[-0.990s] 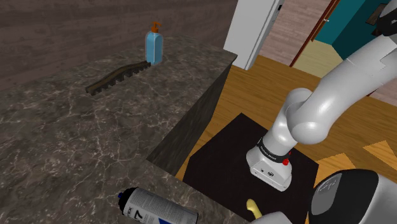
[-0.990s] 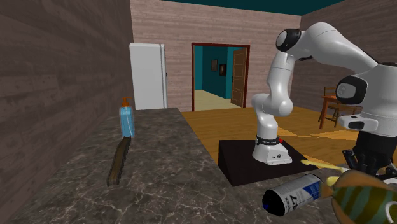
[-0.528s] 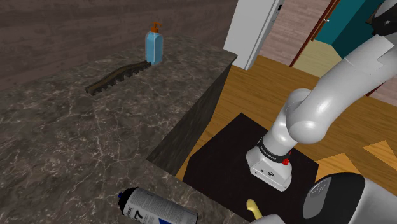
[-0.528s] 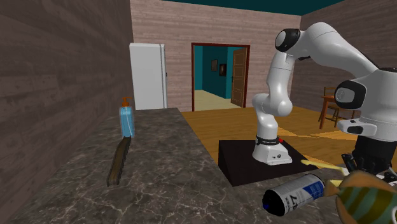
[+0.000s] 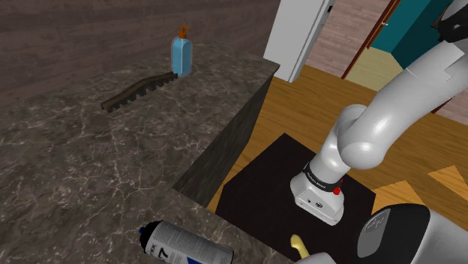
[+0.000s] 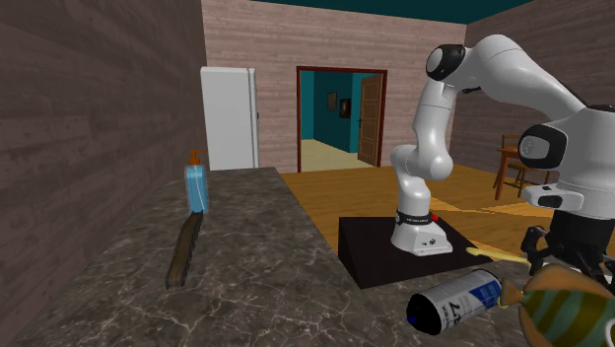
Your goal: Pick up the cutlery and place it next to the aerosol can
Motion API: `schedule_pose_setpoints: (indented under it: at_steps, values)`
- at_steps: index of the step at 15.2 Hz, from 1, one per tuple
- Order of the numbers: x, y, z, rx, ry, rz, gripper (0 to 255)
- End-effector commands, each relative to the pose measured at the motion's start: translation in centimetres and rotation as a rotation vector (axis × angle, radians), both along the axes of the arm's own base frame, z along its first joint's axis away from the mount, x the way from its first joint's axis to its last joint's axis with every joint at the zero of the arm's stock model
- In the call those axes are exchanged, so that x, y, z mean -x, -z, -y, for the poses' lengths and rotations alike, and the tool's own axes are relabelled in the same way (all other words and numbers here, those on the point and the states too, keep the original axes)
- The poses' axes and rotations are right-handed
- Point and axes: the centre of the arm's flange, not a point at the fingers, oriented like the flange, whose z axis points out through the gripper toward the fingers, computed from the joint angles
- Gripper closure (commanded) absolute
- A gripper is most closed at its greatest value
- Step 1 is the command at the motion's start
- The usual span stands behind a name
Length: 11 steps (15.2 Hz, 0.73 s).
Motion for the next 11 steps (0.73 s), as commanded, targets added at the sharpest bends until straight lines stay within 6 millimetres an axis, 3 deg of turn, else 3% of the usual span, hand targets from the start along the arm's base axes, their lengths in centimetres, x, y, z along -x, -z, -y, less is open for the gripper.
schedule_pose_setpoints:
  at_steps: [1,5,11]
  values:
    - [0.0,0.0,0.0,0.0,0.0,0.0,0]
    - [0.1,-5.0,0.0,0.0,0.0,0.0,0]
    - [0.1,-5.0,0.0,0.0,0.0,0.0,0]
